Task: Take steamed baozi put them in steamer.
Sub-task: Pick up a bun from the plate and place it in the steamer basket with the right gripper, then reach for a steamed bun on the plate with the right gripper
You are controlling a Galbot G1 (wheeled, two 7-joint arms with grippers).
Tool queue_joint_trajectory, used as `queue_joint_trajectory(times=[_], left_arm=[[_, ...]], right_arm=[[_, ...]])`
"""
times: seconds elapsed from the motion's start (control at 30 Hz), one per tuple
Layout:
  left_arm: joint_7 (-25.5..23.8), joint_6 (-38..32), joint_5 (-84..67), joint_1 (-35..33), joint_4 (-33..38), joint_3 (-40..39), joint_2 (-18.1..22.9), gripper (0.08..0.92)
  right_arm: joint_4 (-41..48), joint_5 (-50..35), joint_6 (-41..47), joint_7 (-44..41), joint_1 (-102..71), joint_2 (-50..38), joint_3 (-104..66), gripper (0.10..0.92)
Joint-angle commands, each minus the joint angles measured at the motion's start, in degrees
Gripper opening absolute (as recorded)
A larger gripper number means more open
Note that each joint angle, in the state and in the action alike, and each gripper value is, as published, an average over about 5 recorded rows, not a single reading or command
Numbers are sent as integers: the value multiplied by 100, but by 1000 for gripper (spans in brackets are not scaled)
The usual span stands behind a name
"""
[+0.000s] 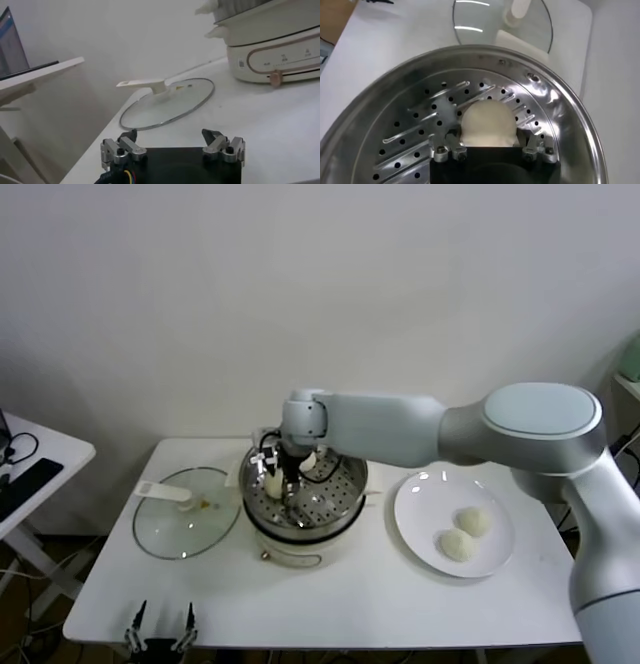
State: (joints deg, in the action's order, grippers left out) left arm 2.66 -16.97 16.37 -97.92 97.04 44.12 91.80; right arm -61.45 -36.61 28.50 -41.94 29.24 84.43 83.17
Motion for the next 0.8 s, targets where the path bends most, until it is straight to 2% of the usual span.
queue_joint_trajectory(times=[0.03, 0.2, 0.4, 0.6, 0.8], left_arm=[[6, -6, 0, -11, 4, 9, -13, 823], [7, -6, 1, -50, 40, 29, -13, 823], [4, 3, 15, -87, 86, 40, -11, 823], [3, 15, 46, -123, 99, 30, -4, 823], [1, 18, 93, -118, 75, 5, -2, 823]], right_arm=[[90, 118, -50, 65, -142, 36, -59, 748], [-232, -474, -250, -285, 457, -207, 91, 815], [-719, -1302, -595, -1016, 1514, -856, 410, 822], [-1214, -1295, -925, -1610, 2122, -1881, 801, 823], [-1667, -869, -1257, -1928, 2430, -3023, 1365, 823]])
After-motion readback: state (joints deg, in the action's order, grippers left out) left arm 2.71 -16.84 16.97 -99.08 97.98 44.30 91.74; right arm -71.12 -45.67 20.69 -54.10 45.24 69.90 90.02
